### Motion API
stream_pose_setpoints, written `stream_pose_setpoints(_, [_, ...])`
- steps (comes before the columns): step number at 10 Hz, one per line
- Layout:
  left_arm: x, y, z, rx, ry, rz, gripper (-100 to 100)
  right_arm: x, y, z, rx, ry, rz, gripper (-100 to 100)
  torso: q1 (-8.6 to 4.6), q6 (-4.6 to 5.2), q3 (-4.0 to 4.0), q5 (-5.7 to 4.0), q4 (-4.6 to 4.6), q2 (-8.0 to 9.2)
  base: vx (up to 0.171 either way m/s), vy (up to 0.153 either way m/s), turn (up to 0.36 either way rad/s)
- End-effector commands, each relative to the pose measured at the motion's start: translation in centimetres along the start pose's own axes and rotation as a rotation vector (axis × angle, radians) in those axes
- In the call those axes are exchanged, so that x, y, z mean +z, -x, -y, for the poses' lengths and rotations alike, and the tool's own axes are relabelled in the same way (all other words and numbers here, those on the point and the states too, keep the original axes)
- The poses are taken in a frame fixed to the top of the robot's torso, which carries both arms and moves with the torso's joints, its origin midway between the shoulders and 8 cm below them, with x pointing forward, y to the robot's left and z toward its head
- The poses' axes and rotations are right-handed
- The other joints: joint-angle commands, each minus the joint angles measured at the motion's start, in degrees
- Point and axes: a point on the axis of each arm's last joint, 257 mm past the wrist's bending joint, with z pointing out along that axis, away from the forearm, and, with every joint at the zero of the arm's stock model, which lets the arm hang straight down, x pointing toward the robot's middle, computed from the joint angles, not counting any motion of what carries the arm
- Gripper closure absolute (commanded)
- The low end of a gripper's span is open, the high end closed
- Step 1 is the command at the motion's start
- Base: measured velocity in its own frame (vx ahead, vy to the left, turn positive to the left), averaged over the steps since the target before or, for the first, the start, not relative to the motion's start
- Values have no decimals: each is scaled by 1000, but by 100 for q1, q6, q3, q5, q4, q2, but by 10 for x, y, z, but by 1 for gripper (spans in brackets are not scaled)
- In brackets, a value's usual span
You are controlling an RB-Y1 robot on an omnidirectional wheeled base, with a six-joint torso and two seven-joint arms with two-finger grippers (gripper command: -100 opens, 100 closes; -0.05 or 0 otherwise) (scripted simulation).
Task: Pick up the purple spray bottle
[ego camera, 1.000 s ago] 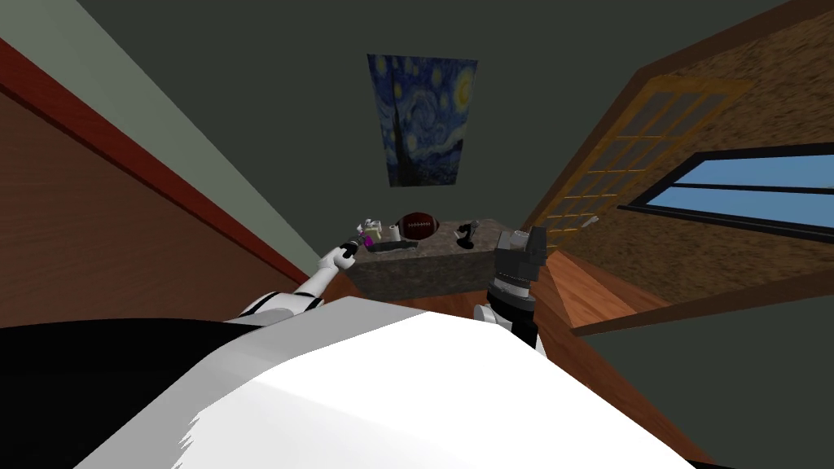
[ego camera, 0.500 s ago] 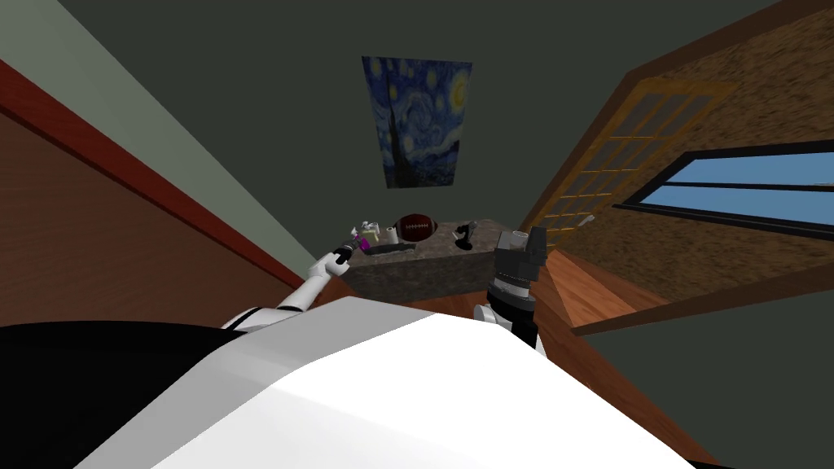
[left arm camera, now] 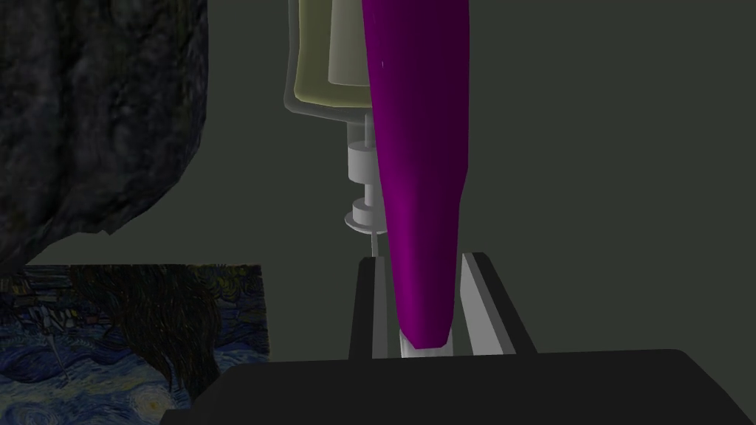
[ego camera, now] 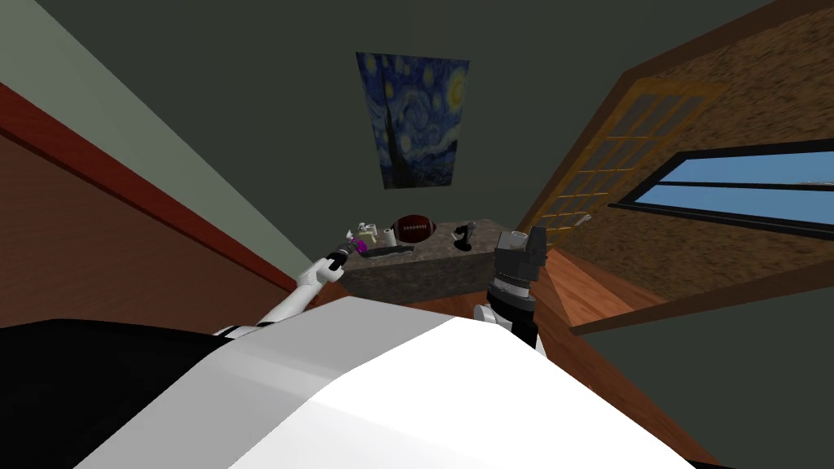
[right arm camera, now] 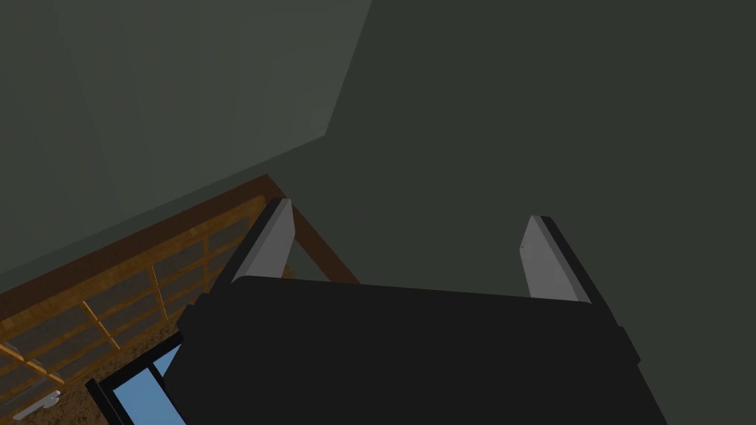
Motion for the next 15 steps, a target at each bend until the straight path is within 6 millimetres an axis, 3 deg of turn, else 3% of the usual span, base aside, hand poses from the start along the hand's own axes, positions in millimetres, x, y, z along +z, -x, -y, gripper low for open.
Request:
stream_pose_setpoints(1, [-12,8,-20,-10,33,9,100,0,0,0,0,0,0,0,0,0,0,0,0,0,61,-26,-109])
stream_pose_setpoints(4, [-32,-1,-19,6,16,-4,100,0,0,0,0,0,0,0,6,0,-14,2,-6,-24,55,6,-17])
stream_pose_setpoints(5, [-40,10,-35,-4,47,8,100,0,0,0,0,0,0,0,4,-1,-6,1,-4,-9,55,-9,-110])
stream_pose_setpoints(9, [-66,4,-27,15,16,-3,100,0,0,0,0,0,0,0,-2,3,-6,-1,-2,-9,35,-2,-10])
stream_pose_setpoints(10, [-75,13,-44,9,48,2,100,0,0,0,0,0,0,0,-5,5,0,-4,2,-1,61,-13,-131])
stream_pose_setpoints(13, [-99,10,-32,25,16,-8,100,0,0,0,0,0,0,0,-2,4,-10,-4,-2,-19,52,4,-7])
stream_pose_setpoints(14, [-107,19,-47,22,46,-4,100,0,0,0,0,0,0,0,-8,7,-4,-5,1,-8,67,-6,-120])
stream_pose_setpoints(15, [-115,16,-44,28,38,-13,100,0,0,0,0,0,0,0,-6,11,-8,-9,3,-20,89,-1,-64])
